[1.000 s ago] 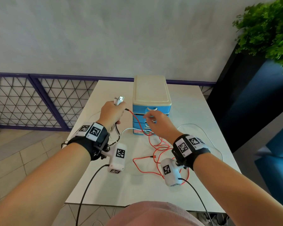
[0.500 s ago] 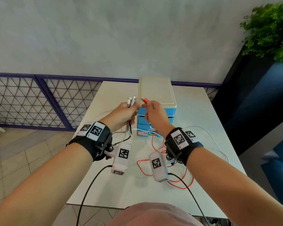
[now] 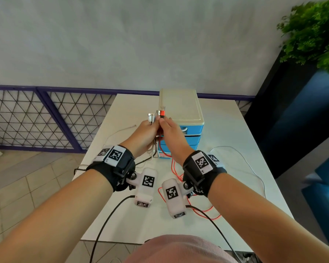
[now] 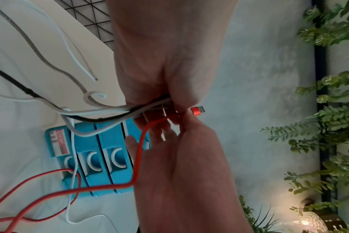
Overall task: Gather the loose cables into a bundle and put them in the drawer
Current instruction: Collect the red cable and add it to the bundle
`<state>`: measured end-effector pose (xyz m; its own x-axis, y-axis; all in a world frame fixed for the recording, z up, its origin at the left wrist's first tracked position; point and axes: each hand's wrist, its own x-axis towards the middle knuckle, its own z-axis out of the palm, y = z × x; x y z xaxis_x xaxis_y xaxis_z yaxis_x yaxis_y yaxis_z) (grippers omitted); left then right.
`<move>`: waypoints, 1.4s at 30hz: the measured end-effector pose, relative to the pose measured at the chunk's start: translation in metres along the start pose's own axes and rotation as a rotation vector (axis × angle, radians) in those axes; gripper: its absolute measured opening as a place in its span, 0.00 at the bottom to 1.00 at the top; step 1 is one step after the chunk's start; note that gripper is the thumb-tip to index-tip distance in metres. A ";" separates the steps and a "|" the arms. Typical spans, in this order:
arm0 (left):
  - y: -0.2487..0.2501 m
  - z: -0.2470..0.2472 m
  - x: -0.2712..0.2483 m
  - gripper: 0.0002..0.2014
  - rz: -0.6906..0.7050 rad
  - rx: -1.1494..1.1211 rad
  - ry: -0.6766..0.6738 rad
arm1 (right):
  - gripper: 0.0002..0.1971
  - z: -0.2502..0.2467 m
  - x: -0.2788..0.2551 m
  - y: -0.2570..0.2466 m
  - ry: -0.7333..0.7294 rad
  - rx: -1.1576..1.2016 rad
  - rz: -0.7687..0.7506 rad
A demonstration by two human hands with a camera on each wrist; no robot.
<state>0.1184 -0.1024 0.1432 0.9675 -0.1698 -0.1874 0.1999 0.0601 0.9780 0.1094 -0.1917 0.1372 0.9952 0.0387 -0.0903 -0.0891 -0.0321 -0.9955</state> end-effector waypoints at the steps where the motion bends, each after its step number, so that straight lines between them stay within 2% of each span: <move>1: 0.000 0.000 0.001 0.18 -0.014 -0.027 -0.019 | 0.13 -0.003 0.000 -0.003 -0.012 -0.025 0.011; 4: -0.001 -0.004 0.000 0.15 -0.102 -0.106 -0.068 | 0.09 -0.018 -0.002 -0.016 -0.048 -0.103 0.072; 6: 0.002 -0.004 -0.001 0.11 -0.157 -0.117 -0.076 | 0.12 -0.025 0.001 -0.019 -0.032 -0.193 0.048; 8: 0.005 -0.002 -0.003 0.11 -0.172 -0.098 -0.090 | 0.14 -0.025 0.004 -0.017 -0.006 -0.248 0.021; 11: 0.008 0.000 -0.004 0.11 -0.171 -0.028 -0.125 | 0.10 -0.023 0.008 -0.018 -0.008 -0.218 0.101; 12: 0.009 0.001 -0.006 0.11 -0.161 0.019 -0.132 | 0.10 -0.023 0.007 -0.019 -0.041 -0.176 0.150; 15: 0.009 0.007 -0.011 0.14 -0.064 0.258 -0.179 | 0.23 -0.028 0.005 -0.016 -0.250 -0.161 0.204; 17: 0.011 0.012 -0.017 0.17 0.017 0.440 -0.207 | 0.21 -0.031 0.001 -0.014 -0.355 -0.209 0.207; 18: 0.012 0.014 -0.020 0.17 0.043 0.486 -0.235 | 0.19 -0.031 0.001 -0.013 -0.358 -0.204 0.204; 21: 0.016 0.013 -0.023 0.16 0.073 0.541 -0.242 | 0.21 -0.028 0.005 -0.004 -0.227 -0.238 0.166; 24: 0.015 0.012 -0.021 0.09 0.053 0.566 -0.203 | 0.21 -0.024 0.005 0.004 -0.127 -0.229 0.055; 29: 0.018 0.010 -0.017 0.12 0.049 0.597 -0.199 | 0.19 -0.024 0.003 0.010 -0.016 -0.161 -0.082; 34: 0.020 0.009 -0.019 0.10 0.063 0.530 -0.213 | 0.19 -0.020 0.000 0.010 0.059 -0.092 -0.095; 39: 0.021 0.005 -0.018 0.16 -0.005 0.466 -0.255 | 0.13 -0.016 -0.002 0.011 0.074 -0.069 -0.109; 42: 0.018 0.001 -0.018 0.10 -0.037 0.611 -0.318 | 0.15 -0.018 -0.003 0.005 0.064 -0.054 -0.146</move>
<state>0.1041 -0.0992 0.1647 0.8504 -0.4474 -0.2770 0.0184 -0.5009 0.8653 0.1071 -0.2098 0.1331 0.9981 -0.0163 0.0587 0.0572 -0.0842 -0.9948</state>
